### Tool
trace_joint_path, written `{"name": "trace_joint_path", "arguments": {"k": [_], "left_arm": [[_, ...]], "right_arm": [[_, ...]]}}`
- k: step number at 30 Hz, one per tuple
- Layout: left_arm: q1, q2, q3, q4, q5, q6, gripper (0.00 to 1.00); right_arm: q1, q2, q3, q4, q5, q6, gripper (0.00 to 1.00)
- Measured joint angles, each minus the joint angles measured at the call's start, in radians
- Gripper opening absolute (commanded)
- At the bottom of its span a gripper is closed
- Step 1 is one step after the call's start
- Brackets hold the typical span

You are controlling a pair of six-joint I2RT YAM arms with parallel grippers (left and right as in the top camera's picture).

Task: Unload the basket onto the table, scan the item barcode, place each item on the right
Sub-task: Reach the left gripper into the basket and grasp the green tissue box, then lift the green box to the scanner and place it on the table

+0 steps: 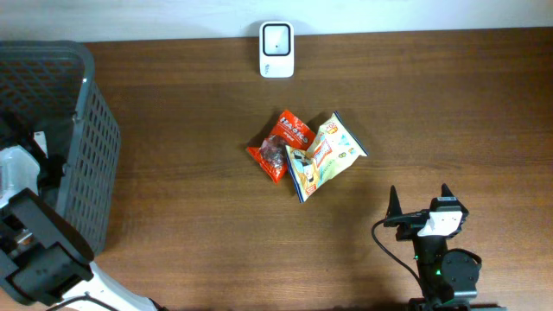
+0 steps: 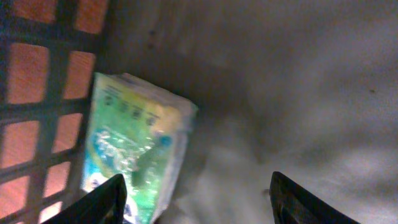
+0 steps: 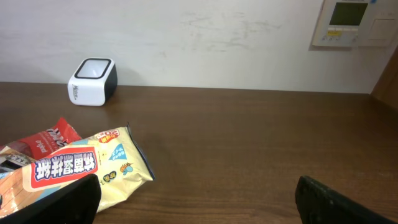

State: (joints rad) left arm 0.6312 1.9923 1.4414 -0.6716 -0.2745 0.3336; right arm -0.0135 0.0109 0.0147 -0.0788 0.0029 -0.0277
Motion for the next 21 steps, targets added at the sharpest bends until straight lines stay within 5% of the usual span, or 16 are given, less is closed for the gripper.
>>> {"name": "trace_joint_path", "arguments": {"k": [13, 14, 17, 21], "left_arm": [[0.025, 0.034, 0.002, 0.043, -0.053, 0.0, 0.7], [0.032, 0.035, 0.002, 0.045, -0.053, 0.001, 0.67], [0.055, 0.039, 0.002, 0.045, -0.056, 0.0, 0.33], [0.069, 0.047, 0.002, 0.045, -0.068, 0.015, 0.11]], "right_arm": [[0.0, 0.0, 0.0, 0.0, 0.0, 0.0, 0.98], [0.0, 0.0, 0.0, 0.0, 0.0, 0.0, 0.99], [0.0, 0.0, 0.0, 0.0, 0.0, 0.0, 0.99], [0.0, 0.0, 0.0, 0.0, 0.0, 0.0, 0.99]]}}
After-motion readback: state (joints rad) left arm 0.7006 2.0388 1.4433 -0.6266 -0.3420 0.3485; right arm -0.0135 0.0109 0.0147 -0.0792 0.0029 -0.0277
